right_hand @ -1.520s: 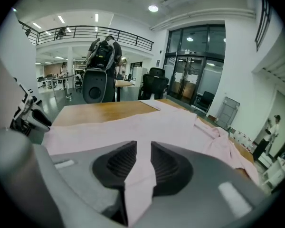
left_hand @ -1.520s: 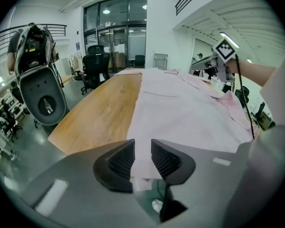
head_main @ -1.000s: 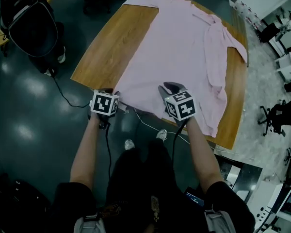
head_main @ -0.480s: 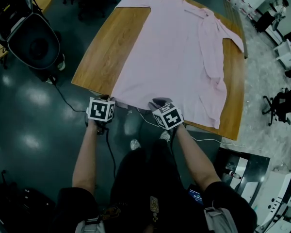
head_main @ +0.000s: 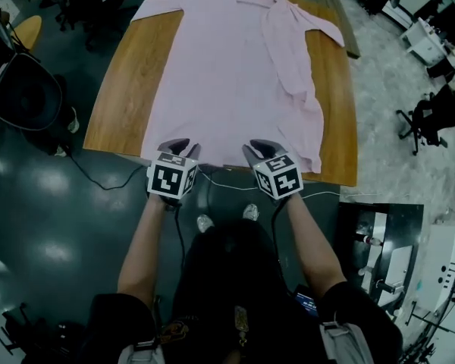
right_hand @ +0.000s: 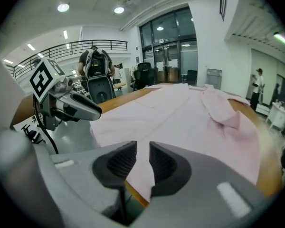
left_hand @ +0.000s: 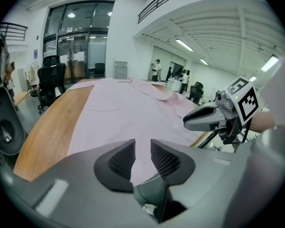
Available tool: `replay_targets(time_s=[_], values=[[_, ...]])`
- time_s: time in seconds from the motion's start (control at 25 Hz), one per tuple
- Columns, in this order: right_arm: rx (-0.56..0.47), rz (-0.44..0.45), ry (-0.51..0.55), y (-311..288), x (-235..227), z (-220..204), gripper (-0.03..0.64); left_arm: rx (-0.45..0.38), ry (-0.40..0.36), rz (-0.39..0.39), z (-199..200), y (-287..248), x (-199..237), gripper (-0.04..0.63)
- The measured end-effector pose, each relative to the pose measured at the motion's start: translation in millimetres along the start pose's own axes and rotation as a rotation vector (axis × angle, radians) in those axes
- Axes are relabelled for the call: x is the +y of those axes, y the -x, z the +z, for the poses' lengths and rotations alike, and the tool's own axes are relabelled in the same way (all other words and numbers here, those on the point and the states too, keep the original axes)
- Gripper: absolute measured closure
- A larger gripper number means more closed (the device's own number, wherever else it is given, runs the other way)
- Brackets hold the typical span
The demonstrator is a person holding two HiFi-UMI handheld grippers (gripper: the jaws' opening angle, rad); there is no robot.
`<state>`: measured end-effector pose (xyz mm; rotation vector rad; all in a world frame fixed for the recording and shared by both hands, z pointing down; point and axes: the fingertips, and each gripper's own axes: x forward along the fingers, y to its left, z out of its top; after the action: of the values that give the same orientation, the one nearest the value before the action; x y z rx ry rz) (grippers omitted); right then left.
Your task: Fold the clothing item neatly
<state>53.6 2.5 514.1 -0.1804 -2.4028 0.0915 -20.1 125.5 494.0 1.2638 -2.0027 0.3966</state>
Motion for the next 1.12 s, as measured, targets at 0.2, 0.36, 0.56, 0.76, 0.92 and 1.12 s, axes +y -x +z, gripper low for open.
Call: replay_targets(time_s=[0.2, 0.36, 0.56, 0.76, 0.92, 1.12], values=[[-0.051, -0.099, -0.085, 48.0, -59.6, -28.4, 0.534, -0.012, -0.119, -0.114, 47.9, -43.5, -83.7, 0.485], [-0.08, -0.151, -0.137, 84.5, -96.0, -54.9, 0.534, 0.0, -0.198, -0.18, 77.0, -85.8, -145.7, 0.485], [-0.116, -0.189, -0.204, 121.0, -132.2, -84.9, 0.534, 0.032, -0.282, -0.191, 96.2, -153.4, -192.7, 0.478], [-0.112, -0.199, -0.26, 139.0, -159.2, -121.3, 0.534, 0.089, -0.313, -0.139, 98.6, -208.7, -201.2, 0.456], [-0.12, -0.204, -0.292, 148.2, -178.1, -136.7, 0.534, 0.132, -0.301, -0.102, 92.8, -231.9, -201.3, 0.453], [-0.124, -0.234, -0.324, 155.6, -199.7, -152.6, 0.534, 0.188, -0.191, -0.164, 75.8, -243.0, -202.6, 0.47]])
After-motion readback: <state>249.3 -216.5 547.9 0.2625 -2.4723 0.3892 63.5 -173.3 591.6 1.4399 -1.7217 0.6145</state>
